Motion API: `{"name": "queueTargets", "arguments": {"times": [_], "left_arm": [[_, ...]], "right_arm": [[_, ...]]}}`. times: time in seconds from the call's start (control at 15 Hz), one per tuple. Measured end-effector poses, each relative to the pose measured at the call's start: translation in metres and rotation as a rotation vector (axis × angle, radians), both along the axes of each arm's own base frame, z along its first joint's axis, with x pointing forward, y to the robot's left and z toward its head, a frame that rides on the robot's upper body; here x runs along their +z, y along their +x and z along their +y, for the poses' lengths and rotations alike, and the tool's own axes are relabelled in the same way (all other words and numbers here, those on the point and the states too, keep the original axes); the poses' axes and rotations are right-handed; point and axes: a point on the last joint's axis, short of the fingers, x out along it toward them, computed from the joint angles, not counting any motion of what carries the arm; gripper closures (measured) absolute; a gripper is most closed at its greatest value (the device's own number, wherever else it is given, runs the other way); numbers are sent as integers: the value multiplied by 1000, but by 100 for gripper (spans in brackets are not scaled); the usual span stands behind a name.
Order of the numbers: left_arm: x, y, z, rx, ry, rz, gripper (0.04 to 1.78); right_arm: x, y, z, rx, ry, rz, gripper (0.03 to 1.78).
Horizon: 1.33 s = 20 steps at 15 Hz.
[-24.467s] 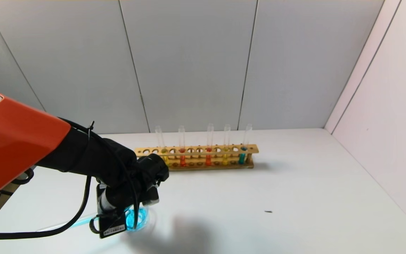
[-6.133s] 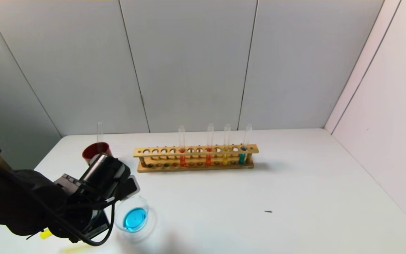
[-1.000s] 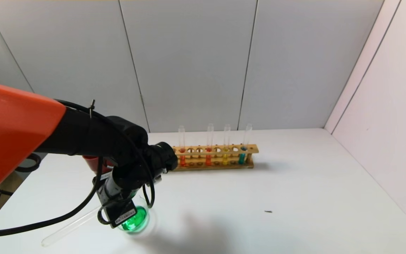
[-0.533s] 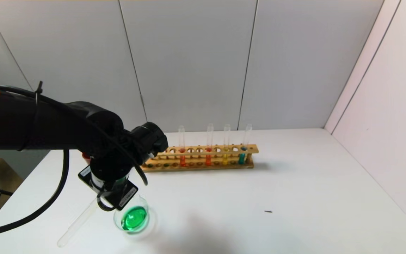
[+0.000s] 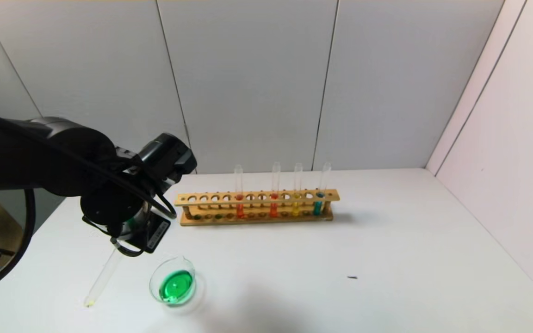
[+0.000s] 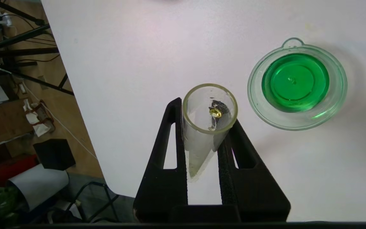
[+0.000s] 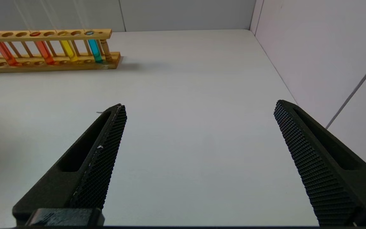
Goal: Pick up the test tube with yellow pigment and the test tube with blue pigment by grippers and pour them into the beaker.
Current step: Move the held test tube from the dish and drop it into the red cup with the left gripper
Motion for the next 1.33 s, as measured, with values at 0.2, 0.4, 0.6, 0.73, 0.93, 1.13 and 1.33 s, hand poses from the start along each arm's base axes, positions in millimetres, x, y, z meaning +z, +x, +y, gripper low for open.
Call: {"name": "queueTargets", "arguments": {"times": [0.2,0.4,0.6,0.73,0.93,1.13,1.33], "left_arm": [[12,3,11,37,-43,-74,150],[24,8,25,84,-95,-163,150],[34,23,43,140,-142,-272,150],[39,32,56,164,-168,-327,150],[41,54,76,206,-203,-420,150],[40,81,93,213,-211,-521,150],[36,106,99,224,-217,-561,150]], "right_arm": [[0,0,0,0,0,0,11],[0,0,0,0,0,0,11],[0,0,0,0,0,0,11],[0,0,0,0,0,0,11],[0,0,0,0,0,0,11],[0,0,0,0,0,0,11],[0,0,0,0,0,0,11]]}}
